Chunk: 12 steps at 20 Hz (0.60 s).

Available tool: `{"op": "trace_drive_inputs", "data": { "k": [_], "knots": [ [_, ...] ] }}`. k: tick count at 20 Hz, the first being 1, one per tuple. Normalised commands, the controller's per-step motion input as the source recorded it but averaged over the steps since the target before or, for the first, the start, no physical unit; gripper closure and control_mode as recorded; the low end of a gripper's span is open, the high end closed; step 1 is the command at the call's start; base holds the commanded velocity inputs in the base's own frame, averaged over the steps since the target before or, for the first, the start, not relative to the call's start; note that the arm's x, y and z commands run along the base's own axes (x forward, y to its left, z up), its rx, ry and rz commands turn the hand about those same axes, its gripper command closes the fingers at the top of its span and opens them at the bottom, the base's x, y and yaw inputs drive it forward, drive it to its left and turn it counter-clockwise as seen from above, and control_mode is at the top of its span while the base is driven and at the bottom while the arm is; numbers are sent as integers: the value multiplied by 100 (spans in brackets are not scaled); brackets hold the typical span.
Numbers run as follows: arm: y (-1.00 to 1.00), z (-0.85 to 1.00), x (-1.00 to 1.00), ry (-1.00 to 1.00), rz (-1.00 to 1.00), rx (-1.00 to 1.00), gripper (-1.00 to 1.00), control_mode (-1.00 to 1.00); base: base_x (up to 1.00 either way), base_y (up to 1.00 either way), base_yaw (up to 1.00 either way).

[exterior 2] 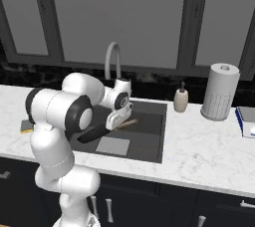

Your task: Pick the pan and sponge and place them into the sink. Then turn on the water.

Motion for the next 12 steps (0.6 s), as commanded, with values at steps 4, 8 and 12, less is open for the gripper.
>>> {"op": "trace_drive_inputs", "data": {
  "k": [4, 8, 12],
  "knots": [
    [18, -3, 52, -7, -1, 29, 100, -100, 0, 0, 0],
    [14, -23, 49, -7, -6, 20, 100, -100, 0, 0, 0],
    [30, -43, 19, -1, 0, 5, 100, -100, 0, 0, 0]
  ]
}}
